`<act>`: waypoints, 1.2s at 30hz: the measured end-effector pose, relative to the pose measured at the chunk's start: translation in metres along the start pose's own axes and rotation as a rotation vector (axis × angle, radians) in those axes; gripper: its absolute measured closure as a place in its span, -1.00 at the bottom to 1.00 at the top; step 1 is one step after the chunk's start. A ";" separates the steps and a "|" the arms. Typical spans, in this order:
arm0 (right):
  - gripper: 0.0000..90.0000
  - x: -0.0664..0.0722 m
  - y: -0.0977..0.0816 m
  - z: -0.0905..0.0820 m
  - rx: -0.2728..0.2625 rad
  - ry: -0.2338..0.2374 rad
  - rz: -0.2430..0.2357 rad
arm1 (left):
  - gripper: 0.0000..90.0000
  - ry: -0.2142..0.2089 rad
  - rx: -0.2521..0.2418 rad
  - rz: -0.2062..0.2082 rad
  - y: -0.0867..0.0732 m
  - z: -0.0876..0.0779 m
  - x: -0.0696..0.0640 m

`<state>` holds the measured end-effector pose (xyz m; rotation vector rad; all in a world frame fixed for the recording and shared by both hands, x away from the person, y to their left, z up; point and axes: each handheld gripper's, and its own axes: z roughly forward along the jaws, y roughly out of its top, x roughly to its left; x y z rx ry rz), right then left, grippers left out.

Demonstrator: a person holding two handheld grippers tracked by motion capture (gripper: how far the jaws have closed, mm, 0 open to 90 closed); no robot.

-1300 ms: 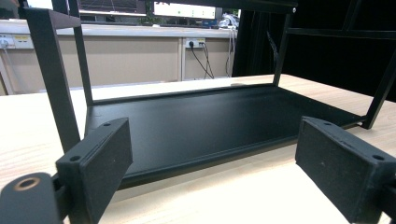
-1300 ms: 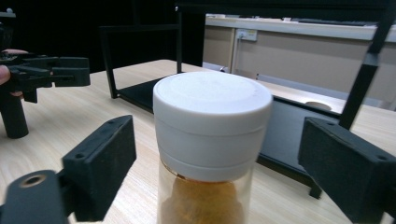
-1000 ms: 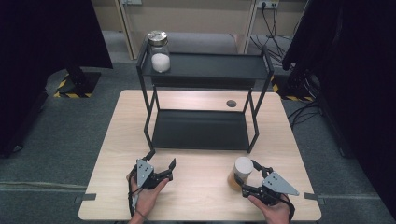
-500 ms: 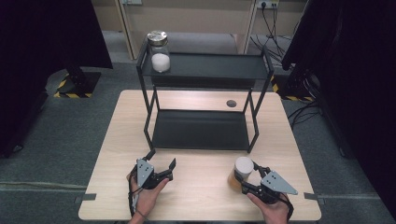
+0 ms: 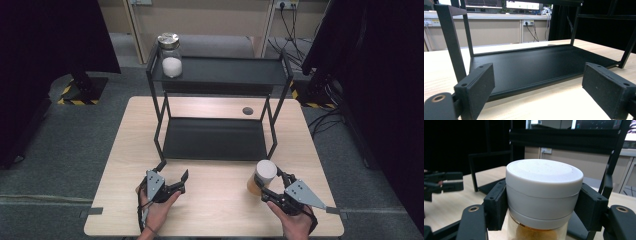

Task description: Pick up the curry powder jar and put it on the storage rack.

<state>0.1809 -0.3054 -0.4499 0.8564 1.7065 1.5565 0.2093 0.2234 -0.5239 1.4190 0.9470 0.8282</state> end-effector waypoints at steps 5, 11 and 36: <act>-0.25 0.001 0.006 0.002 -0.026 -0.024 0.004 | -0.77 0.000 0.000 0.001 0.000 0.000 0.000; -0.25 0.000 0.016 0.005 -0.052 -0.038 -0.002 | -0.76 0.001 0.000 0.000 0.000 0.000 0.000; -0.24 -0.002 0.043 0.019 -0.129 -0.088 0.000 | -0.76 0.003 -0.005 0.007 -0.001 0.000 -0.001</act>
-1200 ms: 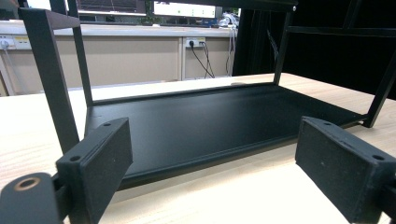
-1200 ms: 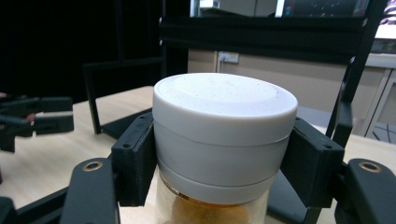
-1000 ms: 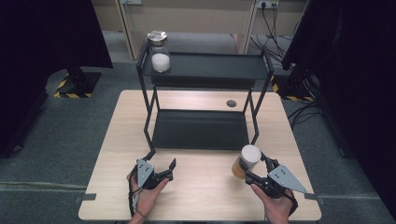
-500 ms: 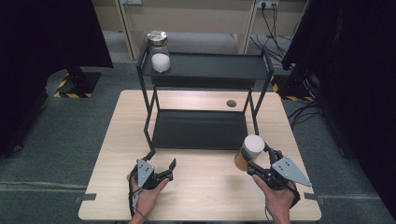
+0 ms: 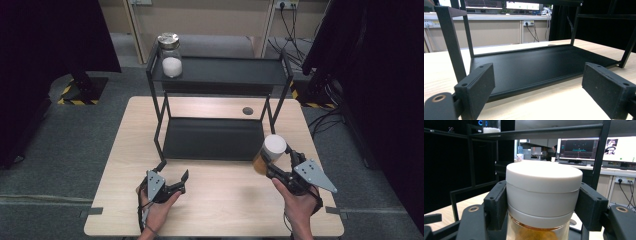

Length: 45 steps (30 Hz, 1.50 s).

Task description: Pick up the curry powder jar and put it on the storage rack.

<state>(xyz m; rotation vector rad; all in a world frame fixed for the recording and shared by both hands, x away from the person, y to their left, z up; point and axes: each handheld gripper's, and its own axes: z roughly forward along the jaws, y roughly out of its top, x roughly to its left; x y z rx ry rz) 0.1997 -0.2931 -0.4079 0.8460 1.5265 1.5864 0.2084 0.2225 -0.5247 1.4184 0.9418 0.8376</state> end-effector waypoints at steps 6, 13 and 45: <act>-0.25 0.000 0.005 0.003 -0.008 -0.007 0.001 | -0.76 0.001 0.000 0.004 0.000 0.000 0.000; -0.24 -0.001 0.010 0.007 -0.026 -0.015 0.005 | -0.76 0.001 0.000 0.004 0.000 0.000 -0.001; -0.24 -0.007 0.045 0.031 -0.088 -0.052 0.009 | -0.76 0.001 0.001 0.001 0.000 0.000 -0.001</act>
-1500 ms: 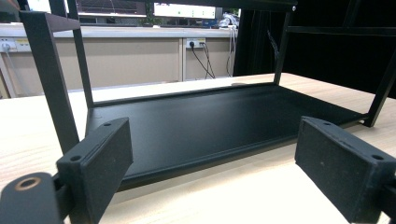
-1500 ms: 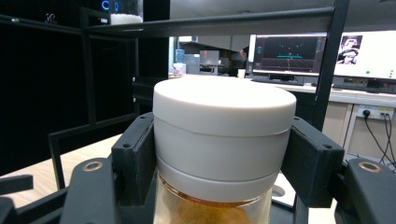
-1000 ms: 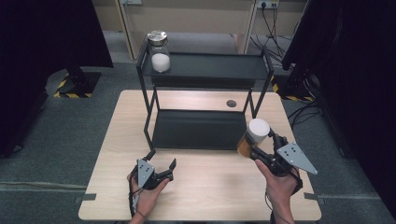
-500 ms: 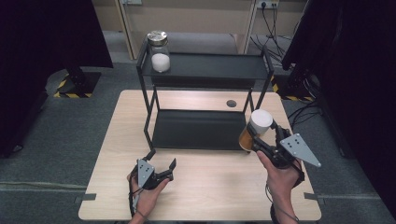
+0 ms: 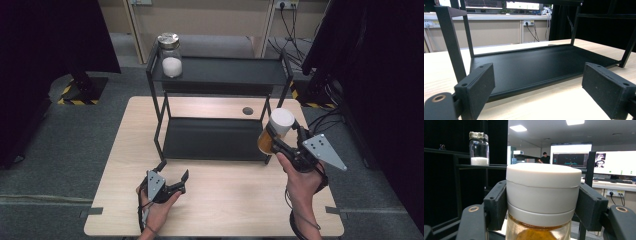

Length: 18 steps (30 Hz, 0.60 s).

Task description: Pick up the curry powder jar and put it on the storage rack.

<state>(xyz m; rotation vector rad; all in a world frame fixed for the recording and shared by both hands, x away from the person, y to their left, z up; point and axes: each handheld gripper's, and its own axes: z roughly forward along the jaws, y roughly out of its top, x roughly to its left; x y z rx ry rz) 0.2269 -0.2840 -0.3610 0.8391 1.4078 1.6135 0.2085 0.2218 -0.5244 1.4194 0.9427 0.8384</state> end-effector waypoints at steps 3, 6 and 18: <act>-0.24 0.000 0.002 0.003 -0.004 -0.001 0.001 | -0.76 0.000 0.001 0.000 0.000 0.000 0.000; -0.24 -0.001 0.005 0.006 -0.007 0.000 0.000 | -0.76 -0.001 0.001 0.001 0.000 0.000 0.000; -0.24 -0.001 0.015 0.016 -0.018 -0.005 -0.002 | -0.76 -0.001 0.001 0.002 0.000 0.000 0.000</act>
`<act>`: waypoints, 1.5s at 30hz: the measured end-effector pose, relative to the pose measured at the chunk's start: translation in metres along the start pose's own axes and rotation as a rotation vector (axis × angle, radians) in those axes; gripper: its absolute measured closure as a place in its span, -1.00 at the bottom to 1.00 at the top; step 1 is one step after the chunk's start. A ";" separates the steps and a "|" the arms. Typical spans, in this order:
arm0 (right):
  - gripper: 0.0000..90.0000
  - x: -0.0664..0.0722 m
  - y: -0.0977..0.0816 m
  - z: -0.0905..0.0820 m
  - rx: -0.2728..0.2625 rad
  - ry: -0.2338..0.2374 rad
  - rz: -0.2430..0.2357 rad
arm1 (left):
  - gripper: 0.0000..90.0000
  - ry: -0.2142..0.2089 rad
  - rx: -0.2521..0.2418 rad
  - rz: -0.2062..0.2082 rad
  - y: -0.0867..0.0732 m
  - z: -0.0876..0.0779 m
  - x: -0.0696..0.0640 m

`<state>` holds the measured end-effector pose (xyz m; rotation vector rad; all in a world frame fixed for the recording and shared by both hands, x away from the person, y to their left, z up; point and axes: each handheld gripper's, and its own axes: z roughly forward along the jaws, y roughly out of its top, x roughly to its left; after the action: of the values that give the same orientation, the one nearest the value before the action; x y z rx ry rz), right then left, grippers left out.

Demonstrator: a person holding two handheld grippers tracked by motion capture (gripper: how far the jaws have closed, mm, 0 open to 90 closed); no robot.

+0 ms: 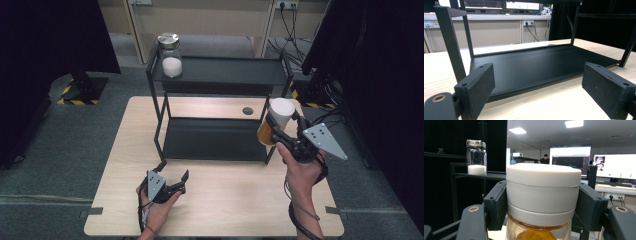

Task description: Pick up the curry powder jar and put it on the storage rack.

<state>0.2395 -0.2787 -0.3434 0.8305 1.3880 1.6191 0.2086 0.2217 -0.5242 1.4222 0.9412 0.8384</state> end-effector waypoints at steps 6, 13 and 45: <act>-0.24 -0.001 0.005 0.005 -0.008 -0.006 0.006 | -0.76 0.000 -0.001 0.000 0.000 0.000 0.000; -0.24 -0.002 0.011 0.010 -0.014 -0.010 0.005 | -0.76 -0.001 0.000 0.000 0.000 0.000 0.000; -0.24 -0.005 0.038 0.038 -0.032 -0.029 0.005 | -0.77 -0.003 0.002 0.000 0.000 0.000 0.001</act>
<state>0.2689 -0.2680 -0.2990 0.8360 1.3379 1.6224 0.2090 0.2223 -0.5238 1.4254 0.9398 0.8348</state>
